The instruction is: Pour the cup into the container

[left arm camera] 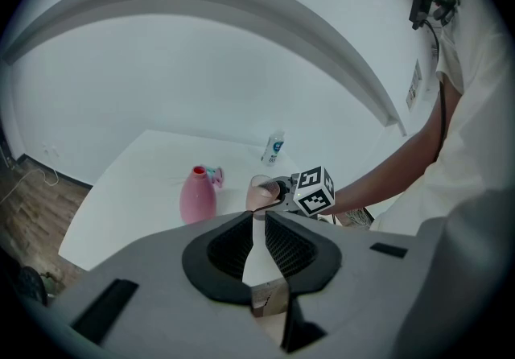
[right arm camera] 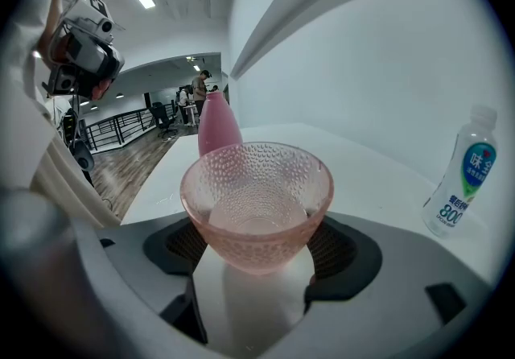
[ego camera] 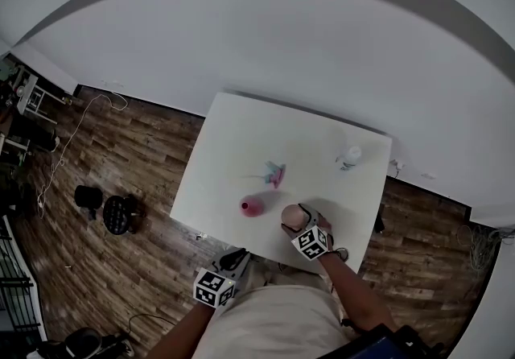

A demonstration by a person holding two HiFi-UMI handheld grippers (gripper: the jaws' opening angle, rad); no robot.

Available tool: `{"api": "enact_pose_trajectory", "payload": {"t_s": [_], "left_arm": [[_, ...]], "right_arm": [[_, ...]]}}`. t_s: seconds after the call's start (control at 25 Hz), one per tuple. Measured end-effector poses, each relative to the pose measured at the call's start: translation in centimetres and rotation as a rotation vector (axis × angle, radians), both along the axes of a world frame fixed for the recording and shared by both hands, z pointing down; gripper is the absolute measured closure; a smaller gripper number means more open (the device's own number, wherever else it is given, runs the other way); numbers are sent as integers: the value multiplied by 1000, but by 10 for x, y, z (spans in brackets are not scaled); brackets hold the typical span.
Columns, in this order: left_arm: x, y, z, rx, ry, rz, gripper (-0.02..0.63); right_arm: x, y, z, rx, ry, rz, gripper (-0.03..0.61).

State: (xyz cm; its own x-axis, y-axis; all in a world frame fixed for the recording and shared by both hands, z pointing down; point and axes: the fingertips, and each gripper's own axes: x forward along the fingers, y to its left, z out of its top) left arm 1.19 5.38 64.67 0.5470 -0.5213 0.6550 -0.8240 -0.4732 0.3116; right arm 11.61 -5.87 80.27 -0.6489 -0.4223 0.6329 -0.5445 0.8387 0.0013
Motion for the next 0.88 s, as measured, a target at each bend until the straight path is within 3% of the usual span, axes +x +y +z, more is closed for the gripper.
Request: {"api": "enact_pose_trajectory", "payload": {"t_s": [0.88], "left_arm": [[-5,9,1,-36,-36,35,555]], "right_arm": [[-3,4,-6,23,-21,3,219]]}}
